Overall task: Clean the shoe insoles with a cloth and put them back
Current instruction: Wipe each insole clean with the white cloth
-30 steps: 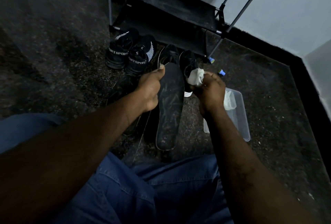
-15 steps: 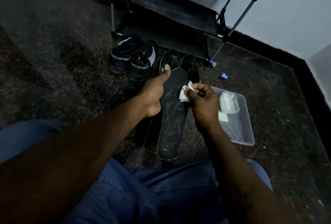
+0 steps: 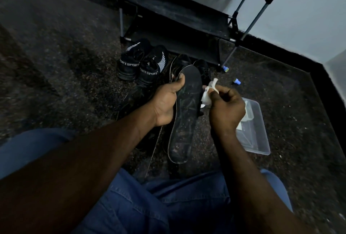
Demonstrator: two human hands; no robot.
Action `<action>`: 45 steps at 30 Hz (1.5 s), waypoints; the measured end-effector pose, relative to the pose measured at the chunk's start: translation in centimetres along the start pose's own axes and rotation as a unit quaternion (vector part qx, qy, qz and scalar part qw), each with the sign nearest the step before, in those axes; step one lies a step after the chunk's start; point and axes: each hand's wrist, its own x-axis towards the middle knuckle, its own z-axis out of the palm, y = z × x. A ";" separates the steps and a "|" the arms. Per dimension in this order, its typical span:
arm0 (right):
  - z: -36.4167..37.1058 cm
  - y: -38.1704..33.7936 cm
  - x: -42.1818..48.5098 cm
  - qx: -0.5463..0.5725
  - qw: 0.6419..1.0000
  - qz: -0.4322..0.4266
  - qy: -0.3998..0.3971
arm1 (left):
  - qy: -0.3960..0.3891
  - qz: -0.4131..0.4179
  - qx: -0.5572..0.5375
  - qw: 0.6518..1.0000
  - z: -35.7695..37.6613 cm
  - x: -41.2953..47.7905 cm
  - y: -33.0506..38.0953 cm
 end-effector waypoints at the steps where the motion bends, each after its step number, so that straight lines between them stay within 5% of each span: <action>1: 0.1 -0.5 0.0 -0.012 0.999 -0.029 -0.006 | -0.006 -0.004 -0.004 1.000 0.0 0.0 -0.1; 7: 1.9 -2.0 0.2 -0.140 0.965 -0.209 -0.070 | -0.058 -0.010 -0.013 0.998 0.1 0.1 -0.5; 22: 2.4 -1.7 -3.3 -0.152 0.959 -0.145 -0.189 | 0.056 -0.014 0.035 0.998 -0.3 1.1 -1.4; 28: 2.3 -1.5 -4.4 -0.180 0.951 -0.196 -0.157 | 0.092 0.005 0.059 0.994 -0.4 0.9 -1.3; 36: 3.6 -2.7 -1.1 -0.269 0.944 -0.175 -0.077 | 0.042 -0.036 0.072 0.996 0.8 0.5 -2.0; 45: 2.9 -1.8 -3.5 -0.234 0.943 -0.182 -0.148 | 0.045 -0.019 0.069 0.996 -0.1 0.9 -1.6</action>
